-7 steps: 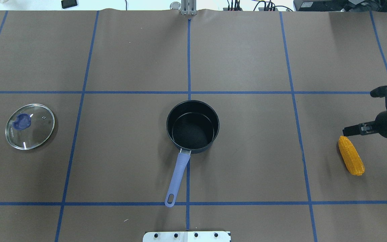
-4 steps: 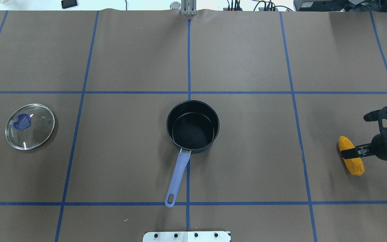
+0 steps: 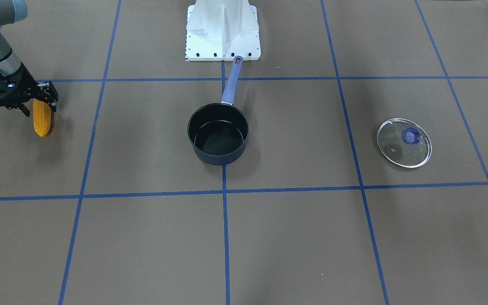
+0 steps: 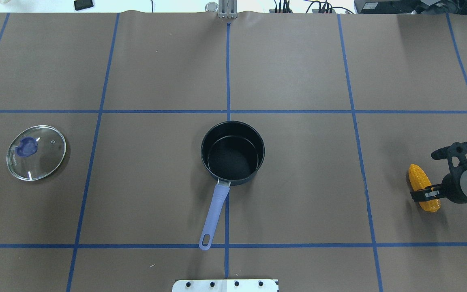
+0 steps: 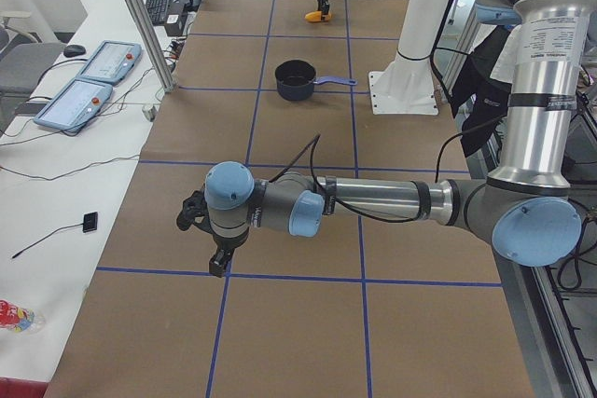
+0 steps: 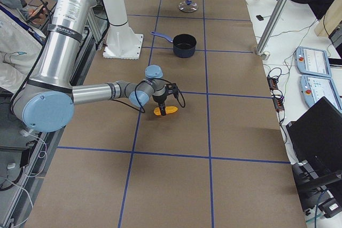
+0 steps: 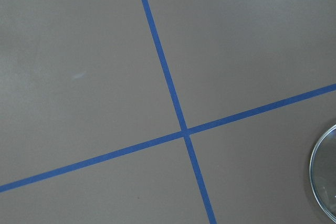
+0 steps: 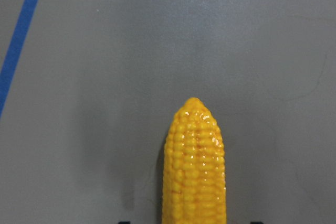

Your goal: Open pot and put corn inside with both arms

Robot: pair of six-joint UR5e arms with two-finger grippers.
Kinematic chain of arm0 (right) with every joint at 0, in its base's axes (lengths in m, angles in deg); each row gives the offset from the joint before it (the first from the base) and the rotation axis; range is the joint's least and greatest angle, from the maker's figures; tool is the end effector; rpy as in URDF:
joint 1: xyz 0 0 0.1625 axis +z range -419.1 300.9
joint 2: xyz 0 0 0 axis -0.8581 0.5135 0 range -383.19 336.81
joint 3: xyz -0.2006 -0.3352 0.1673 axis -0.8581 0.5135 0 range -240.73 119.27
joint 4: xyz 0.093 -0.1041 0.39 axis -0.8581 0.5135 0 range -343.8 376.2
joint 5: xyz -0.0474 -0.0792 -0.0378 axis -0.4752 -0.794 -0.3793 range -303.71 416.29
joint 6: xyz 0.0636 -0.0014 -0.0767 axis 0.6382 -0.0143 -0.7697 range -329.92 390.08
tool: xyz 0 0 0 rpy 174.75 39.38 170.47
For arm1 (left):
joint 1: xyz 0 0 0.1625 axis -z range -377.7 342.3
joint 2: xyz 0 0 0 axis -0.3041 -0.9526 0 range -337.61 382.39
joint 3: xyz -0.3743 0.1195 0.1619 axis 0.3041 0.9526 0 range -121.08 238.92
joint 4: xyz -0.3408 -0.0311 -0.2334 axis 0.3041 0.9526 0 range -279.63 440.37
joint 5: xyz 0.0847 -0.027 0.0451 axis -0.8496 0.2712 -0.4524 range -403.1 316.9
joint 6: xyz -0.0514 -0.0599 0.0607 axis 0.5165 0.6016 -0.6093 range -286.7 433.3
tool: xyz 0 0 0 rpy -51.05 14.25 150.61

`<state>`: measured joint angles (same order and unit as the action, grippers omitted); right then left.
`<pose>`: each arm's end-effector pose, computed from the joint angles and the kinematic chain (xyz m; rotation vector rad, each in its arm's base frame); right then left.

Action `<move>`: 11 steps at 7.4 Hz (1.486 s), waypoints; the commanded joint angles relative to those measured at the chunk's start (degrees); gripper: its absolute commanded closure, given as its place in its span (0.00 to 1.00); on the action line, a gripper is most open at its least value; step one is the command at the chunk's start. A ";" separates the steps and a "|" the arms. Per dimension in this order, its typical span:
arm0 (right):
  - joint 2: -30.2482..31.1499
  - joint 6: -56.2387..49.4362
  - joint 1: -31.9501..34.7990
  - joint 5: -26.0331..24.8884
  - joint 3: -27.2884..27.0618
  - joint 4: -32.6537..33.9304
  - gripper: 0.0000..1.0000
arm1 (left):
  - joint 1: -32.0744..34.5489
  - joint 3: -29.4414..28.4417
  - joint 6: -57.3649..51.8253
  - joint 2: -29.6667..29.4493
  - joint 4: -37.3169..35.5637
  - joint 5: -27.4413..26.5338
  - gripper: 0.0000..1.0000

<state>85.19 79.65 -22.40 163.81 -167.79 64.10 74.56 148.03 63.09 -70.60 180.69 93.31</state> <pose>-0.2556 -0.3193 0.5816 0.2117 -0.7353 -0.1707 -0.0818 -0.5235 0.6180 0.2917 0.7810 0.2184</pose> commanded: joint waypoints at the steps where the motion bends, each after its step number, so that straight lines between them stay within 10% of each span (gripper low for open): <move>1: -0.01 0.00 -0.05 0.06 1.68 -2.99 0.68 | -0.06 0.09 0.01 0.00 0.14 0.00 0.02; 2: -0.01 0.00 -0.05 0.15 1.68 -2.99 1.00 | 0.02 0.09 0.01 0.00 0.14 0.00 0.02; 6: -4.63 -0.18 4.33 4.44 -2.71 -0.28 1.00 | -0.06 0.09 0.27 0.09 -0.64 0.09 0.02; 11: -48.02 6.72 4.80 4.37 -2.28 48.29 1.00 | 0.02 2.46 -0.25 1.23 -15.51 0.00 0.02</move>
<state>46.66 82.24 -16.09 168.58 -170.38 103.02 74.61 150.04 62.99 -70.08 166.30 93.19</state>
